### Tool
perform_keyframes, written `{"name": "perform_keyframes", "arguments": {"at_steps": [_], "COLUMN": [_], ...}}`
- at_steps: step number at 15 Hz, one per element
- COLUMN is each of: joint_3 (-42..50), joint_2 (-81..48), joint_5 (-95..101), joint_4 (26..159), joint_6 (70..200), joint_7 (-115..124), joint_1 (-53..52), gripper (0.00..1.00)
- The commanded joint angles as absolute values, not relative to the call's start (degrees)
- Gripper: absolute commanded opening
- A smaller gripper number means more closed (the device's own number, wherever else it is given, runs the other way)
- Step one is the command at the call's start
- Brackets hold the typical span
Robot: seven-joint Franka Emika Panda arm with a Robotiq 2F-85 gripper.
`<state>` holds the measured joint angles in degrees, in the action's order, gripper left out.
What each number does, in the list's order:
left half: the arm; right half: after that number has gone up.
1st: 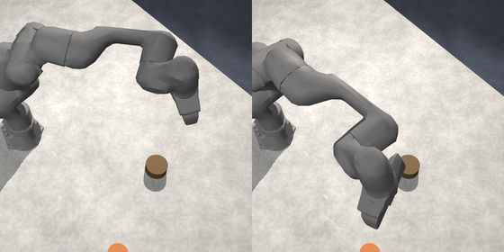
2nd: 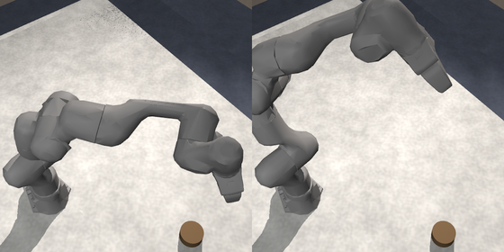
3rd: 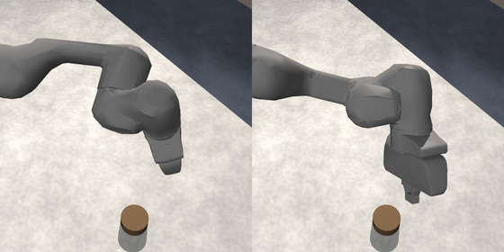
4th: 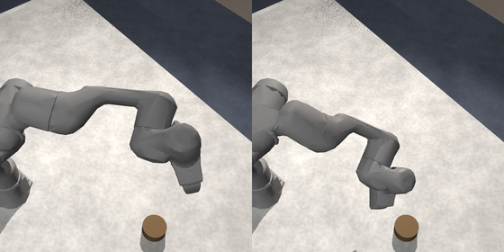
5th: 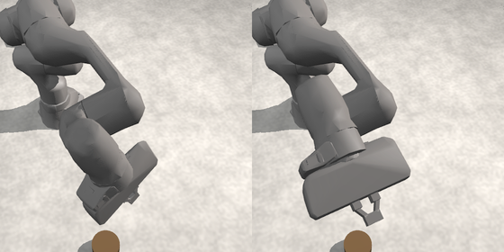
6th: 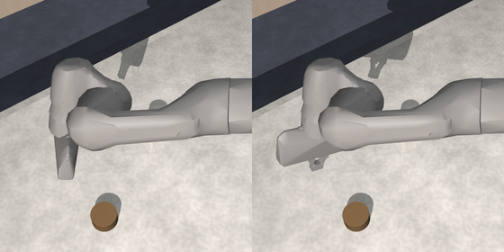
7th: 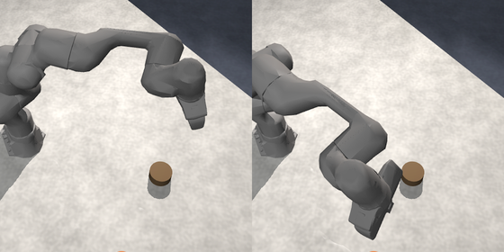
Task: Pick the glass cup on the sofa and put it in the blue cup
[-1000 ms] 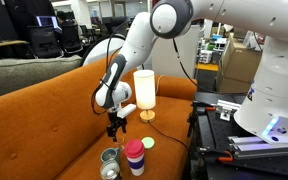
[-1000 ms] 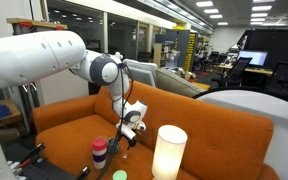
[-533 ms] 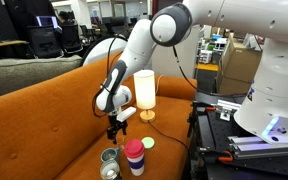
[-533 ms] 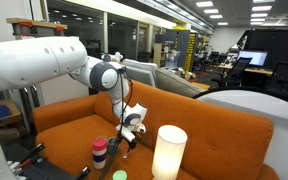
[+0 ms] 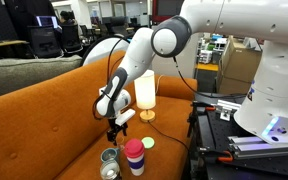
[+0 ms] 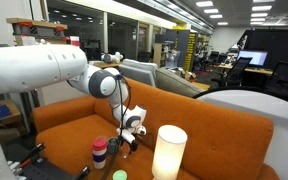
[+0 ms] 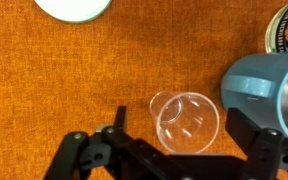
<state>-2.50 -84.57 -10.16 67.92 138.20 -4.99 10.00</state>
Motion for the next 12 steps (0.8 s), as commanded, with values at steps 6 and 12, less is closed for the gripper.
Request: {"name": "perform_keyframes", "arguments": {"at_steps": [6, 12], "joint_3": [-1.29, -1.33], "joint_2": [-84.48, -84.47], "joint_5": [-8.91, -8.87], "joint_4": [66.79, 66.36], "joint_6": [135.64, 134.98], "joint_7": [-2.05, -2.10], "joint_1": [8.89, 8.87], "gripper": [0.60, 0.31]}}
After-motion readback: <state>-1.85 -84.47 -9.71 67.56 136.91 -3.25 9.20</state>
